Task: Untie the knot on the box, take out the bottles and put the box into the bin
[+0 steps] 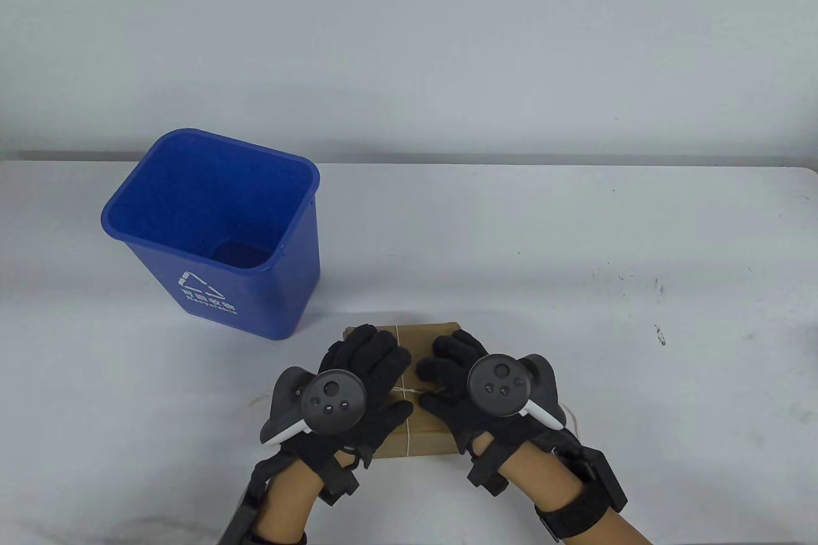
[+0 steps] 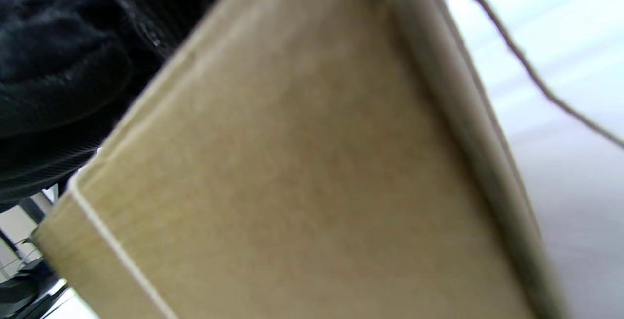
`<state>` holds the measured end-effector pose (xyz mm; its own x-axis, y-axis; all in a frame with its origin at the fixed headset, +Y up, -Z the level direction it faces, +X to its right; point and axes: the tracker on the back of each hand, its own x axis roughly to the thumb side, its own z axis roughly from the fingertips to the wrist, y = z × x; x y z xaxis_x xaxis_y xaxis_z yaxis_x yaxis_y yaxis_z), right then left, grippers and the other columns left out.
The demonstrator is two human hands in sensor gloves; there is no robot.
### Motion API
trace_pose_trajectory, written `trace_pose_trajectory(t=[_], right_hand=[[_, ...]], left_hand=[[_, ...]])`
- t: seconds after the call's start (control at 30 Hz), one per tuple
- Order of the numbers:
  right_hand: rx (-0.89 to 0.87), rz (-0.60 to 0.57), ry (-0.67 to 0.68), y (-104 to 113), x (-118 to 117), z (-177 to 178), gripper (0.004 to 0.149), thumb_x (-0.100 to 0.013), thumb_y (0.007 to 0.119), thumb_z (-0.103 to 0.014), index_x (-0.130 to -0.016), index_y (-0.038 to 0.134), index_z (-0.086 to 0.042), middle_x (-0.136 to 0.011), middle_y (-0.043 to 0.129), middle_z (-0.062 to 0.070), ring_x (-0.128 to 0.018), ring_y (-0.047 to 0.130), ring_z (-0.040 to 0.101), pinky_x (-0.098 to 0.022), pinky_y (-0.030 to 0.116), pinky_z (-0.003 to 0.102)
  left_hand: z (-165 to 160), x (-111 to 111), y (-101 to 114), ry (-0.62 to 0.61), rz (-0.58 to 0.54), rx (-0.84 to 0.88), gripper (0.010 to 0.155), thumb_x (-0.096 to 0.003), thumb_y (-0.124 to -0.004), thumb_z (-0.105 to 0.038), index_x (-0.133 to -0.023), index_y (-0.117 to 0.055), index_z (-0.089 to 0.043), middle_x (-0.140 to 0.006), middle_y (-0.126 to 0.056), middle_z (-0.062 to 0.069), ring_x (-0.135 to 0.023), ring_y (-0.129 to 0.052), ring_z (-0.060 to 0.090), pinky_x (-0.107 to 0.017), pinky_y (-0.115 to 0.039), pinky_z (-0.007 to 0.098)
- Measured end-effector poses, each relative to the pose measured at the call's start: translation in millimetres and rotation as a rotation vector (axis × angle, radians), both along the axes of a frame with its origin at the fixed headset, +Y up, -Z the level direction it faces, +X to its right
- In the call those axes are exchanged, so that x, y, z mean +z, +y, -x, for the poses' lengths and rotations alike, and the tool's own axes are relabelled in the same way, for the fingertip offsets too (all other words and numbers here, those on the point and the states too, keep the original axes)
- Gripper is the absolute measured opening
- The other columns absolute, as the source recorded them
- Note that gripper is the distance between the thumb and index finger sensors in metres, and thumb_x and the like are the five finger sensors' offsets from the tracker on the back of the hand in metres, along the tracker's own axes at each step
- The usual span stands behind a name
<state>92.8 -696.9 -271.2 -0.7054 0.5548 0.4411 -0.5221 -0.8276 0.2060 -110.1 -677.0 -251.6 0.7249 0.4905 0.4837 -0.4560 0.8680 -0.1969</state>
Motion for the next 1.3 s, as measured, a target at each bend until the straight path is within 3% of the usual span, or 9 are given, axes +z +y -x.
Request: trace_pose_trajectory(t=[0.13,0.23,0.3,0.43,0.57,0.77,1.3], right_hand=[[0.028,-0.083,-0.032,7.5,2.0,0.2,0.036,-0.045,0.085,-0.032,-0.079,0.083,-0.021,-0.099,0.061,0.011,-0.096,0.052,0.05,-0.062,0.052,0.068],[0.075,-0.142,-0.029,10.5,4.7,3.9,0.035,-0.044,0.085,-0.031,-0.077,0.086,-0.019,-0.093,0.07,0.008,-0.094,0.061,0.048,-0.062,0.057,0.066],[0.097,-0.167,0.003,9.6,6.0,8.1,0.036,-0.045,0.081,-0.028,-0.079,0.082,-0.015,-0.089,0.071,0.006,-0.093,0.062,0.045,-0.062,0.058,0.065],[0.113,-0.093,0.051,4.6,1.9,8.7,0.037,-0.048,0.069,-0.026,-0.082,0.07,-0.012,-0.092,0.059,0.009,-0.095,0.05,0.044,-0.063,0.051,0.066],[0.025,-0.024,0.064,1.6,-3.7,1.6,0.037,-0.048,0.069,-0.027,-0.082,0.07,-0.012,-0.091,0.058,0.009,-0.095,0.048,0.041,-0.063,0.051,0.065],[-0.006,-0.011,0.089,1.1,-3.5,-5.0,0.037,-0.048,0.068,-0.026,-0.082,0.07,-0.013,-0.092,0.058,0.008,-0.096,0.047,0.039,-0.063,0.051,0.065],[0.027,0.041,0.207,2.8,-1.6,-17.8,0.037,-0.048,0.064,-0.028,-0.08,0.07,-0.009,-0.093,0.053,0.009,-0.099,0.039,0.042,-0.064,0.042,0.071]], left_hand=[[-0.8,0.4,-15.3,-0.02,0.034,-0.089,0.1,-0.0453,-0.081,-0.061,-0.118,-0.033,-0.012,-0.12,-0.026,0.018,-0.112,-0.019,0.054,-0.075,-0.024,0.075],[-0.3,2.1,-27.2,-0.037,0.018,-0.161,0.1,-0.0467,-0.071,-0.067,-0.117,-0.027,-0.011,-0.119,-0.019,0.02,-0.111,-0.01,0.051,-0.075,-0.016,0.07],[0.9,3.2,-29.2,-0.02,-0.003,-0.111,0.099,-0.0462,-0.072,-0.066,-0.117,-0.032,-0.01,-0.12,-0.022,0.017,-0.111,-0.012,0.051,-0.076,-0.016,0.07],[2.8,2.1,-31.3,-0.026,0.002,-0.105,0.098,-0.0469,-0.071,-0.066,-0.117,-0.031,-0.011,-0.12,-0.021,0.016,-0.112,-0.011,0.05,-0.075,-0.015,0.07],[3.5,1.5,-32.1,-0.028,0.004,-0.091,0.097,-0.0475,-0.07,-0.066,-0.118,-0.031,-0.012,-0.12,-0.021,0.016,-0.112,-0.011,0.049,-0.075,-0.015,0.07],[3.2,2.7,-32.5,-0.033,-0.002,-0.089,0.097,-0.0475,-0.07,-0.067,-0.118,-0.031,-0.013,-0.12,-0.02,0.015,-0.112,-0.01,0.048,-0.075,-0.014,0.07],[2.1,4.5,-34.6,-0.042,-0.003,-0.051,0.095,-0.0479,-0.069,-0.068,-0.118,-0.03,-0.016,-0.121,-0.02,0.012,-0.113,-0.009,0.045,-0.076,-0.014,0.069]])
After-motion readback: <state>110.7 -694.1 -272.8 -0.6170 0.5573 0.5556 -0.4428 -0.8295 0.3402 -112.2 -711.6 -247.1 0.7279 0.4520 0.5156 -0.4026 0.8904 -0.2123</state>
